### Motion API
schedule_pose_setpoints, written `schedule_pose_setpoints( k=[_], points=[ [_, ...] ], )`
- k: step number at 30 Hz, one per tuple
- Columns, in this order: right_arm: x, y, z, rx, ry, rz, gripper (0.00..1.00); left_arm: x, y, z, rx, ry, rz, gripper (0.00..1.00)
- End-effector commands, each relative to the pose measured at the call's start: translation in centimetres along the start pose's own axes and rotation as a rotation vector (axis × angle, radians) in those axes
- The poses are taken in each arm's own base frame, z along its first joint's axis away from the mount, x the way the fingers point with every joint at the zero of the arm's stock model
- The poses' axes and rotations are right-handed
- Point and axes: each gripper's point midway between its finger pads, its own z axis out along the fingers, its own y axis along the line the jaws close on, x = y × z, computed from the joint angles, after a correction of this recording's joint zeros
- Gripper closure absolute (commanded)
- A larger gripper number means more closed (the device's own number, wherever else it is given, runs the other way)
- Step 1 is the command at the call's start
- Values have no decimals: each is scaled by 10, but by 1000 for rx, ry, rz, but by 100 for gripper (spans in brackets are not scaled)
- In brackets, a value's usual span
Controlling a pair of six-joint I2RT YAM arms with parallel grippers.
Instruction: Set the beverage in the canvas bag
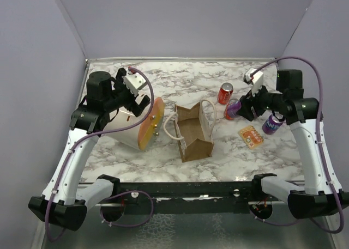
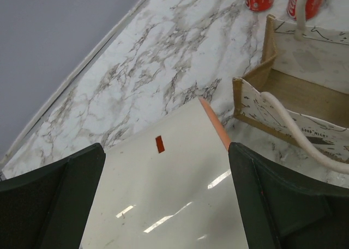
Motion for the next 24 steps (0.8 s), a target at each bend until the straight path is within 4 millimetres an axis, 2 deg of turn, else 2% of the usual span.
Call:
schedule_pose_setpoints(
  k=[1, 4, 6, 11, 14, 18, 21, 24],
  points=[
    [-79, 30, -55, -80, -270, -59, 99, -6, -26, -6, 138, 31, 140, 1],
    [-110, 40, -74, -130, -368, -87, 99, -3, -43, -9, 227, 64, 220, 1],
    [-122, 44, -78, -167, -397, -94, 99, 2, -55, -10, 288, 92, 267, 1],
    [-146, 50, -74, -256, -446, -119, 99, -2, -74, -8, 394, 137, 330, 1],
    [-157, 62, -62, -294, -458, -146, 99, 4, -83, 1, 427, 155, 331, 3],
    [-164, 74, -41, -341, -444, -176, 99, 9, -69, 22, 315, 165, 332, 4],
    [-168, 86, -27, -377, -430, -208, 99, 6, -51, 31, 217, 176, 351, 4],
    [-169, 103, -9, -417, -400, -249, 99, 12, -39, 37, 162, 217, 362, 4]
  ],
)
